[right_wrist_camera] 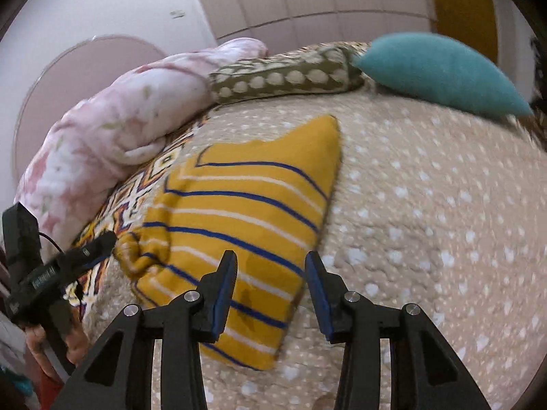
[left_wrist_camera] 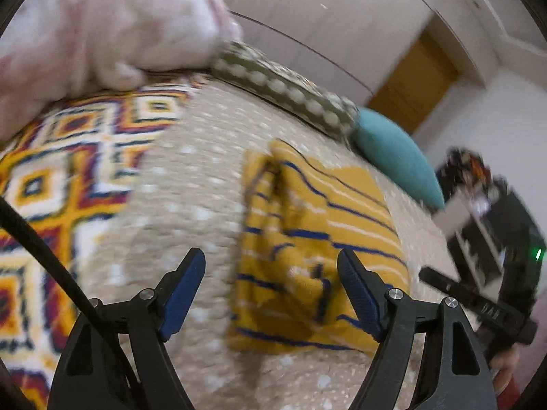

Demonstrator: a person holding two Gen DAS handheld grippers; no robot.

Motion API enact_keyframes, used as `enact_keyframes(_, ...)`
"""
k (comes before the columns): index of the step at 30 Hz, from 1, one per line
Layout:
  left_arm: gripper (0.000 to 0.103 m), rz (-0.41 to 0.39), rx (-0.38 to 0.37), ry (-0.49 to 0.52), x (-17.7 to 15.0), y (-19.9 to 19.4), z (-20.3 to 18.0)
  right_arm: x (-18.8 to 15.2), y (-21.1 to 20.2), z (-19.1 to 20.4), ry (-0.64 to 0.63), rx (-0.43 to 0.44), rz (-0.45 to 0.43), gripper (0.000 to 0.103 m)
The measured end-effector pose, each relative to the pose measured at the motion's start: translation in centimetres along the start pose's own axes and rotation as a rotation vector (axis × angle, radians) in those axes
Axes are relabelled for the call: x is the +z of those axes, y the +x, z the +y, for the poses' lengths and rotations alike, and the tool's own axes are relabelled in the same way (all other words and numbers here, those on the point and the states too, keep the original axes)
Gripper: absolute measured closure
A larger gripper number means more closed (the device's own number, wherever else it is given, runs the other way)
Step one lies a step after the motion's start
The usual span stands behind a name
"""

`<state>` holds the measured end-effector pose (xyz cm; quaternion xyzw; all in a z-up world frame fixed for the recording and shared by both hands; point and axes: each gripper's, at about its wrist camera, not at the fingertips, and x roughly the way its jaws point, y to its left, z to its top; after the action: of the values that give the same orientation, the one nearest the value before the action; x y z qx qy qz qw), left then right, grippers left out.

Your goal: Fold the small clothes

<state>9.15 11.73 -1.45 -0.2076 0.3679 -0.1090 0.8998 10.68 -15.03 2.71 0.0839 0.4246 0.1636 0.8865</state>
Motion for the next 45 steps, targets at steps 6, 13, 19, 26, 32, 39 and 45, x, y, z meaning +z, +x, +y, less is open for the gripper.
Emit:
enact_keyframes(6, 0.096, 0.115, 0.135, 0.006, -0.9, 1.3, -0.3, 2.2, 0.0, 2.3, -0.072, 0.027, -0.042, 0.058)
enact_keyframes(13, 0.096, 0.155, 0.079, -0.119, -1.5, 1.2, 2.2, 5.4, 6.4, 10.4, -0.321, 0.064, 0.068, 0.078)
enact_keyframes(19, 0.096, 0.146, 0.091, -0.093, -1.5, 1.3, 2.0, 7.6, 15.4, 14.4, -0.436, -0.013, 0.218, 0.088)
enact_keyframes(26, 0.096, 0.137, 0.054, -0.108, -1.5, 0.1, 2.9, 9.0, 21.1, 15.7, -0.412, -0.031, 0.316, 0.081)
enact_keyframes(32, 0.09, 0.078, 0.027, -0.124, -0.8, -1.6, 3.6, 11.0, 16.4, 14.5, -0.344, 0.045, 0.217, 0.077)
enact_keyframes(39, 0.042, -0.031, 0.05, -0.146, -0.3, -3.3, 3.7, 11.1, 5.7, 5.4, -0.182, 0.046, 0.018, 0.031)
enact_keyframes(45, 0.02, 0.034, -0.072, -0.155, 1.2, -0.5, 2.4, 6.2, 4.7, -3.0, 0.003, 0.068, 0.063, 0.031)
